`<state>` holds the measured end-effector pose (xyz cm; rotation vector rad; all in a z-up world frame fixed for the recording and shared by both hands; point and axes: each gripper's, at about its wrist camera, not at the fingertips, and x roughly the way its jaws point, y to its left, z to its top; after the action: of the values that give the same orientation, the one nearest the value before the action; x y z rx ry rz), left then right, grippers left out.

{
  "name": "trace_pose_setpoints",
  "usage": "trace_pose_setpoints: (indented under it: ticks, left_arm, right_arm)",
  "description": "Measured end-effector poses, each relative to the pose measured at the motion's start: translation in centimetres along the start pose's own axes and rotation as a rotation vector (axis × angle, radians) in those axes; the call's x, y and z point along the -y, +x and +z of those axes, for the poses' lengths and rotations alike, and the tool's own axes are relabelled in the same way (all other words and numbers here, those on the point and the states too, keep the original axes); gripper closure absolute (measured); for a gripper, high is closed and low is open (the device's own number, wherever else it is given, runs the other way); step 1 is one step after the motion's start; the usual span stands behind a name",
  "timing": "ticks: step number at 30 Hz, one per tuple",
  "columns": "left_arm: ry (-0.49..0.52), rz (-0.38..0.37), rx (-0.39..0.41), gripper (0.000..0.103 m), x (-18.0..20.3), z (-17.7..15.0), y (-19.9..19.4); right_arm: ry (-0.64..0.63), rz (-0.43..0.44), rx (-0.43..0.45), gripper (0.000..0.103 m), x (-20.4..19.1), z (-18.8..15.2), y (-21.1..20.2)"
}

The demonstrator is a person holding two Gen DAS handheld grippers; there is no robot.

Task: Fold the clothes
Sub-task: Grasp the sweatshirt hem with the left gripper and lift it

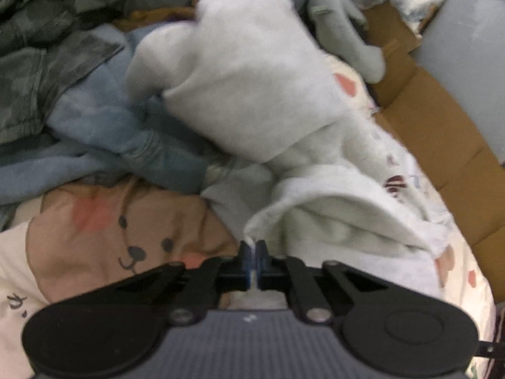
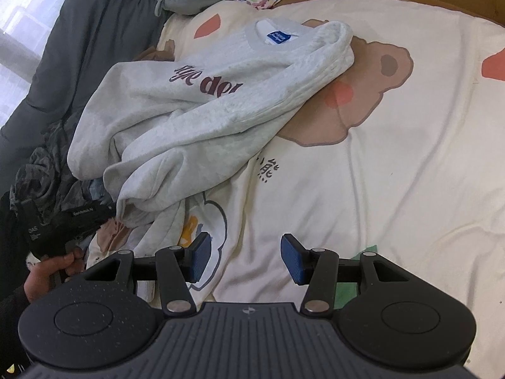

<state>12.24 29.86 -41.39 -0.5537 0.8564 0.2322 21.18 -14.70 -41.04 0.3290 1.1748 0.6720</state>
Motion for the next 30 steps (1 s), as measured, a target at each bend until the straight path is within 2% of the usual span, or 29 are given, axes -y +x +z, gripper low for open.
trace_pose_setpoints:
  ticks: [5,13,23,30]
  left_arm:
    - [0.026,-0.028,0.045,0.102,2.3,0.2,-3.3]
    - [0.064,-0.159,0.011,0.102,6.7,0.6,-7.1]
    - [0.106,-0.328,-0.03,0.102,13.0,1.4,-7.2]
    - [0.095,-0.446,-0.115,0.102,16.4,-0.7,-4.4]
  right_arm:
    - [-0.019,-0.004,-0.004,0.046,-0.5,0.0,-0.1]
    - [-0.05,0.014,0.015,0.041,-1.7,0.2,-0.8]
    - [-0.108,0.025,0.032,0.041,-2.7,0.2,-1.4]
    - [-0.155,0.066,0.033,0.039,-4.1,-0.1,-1.3]
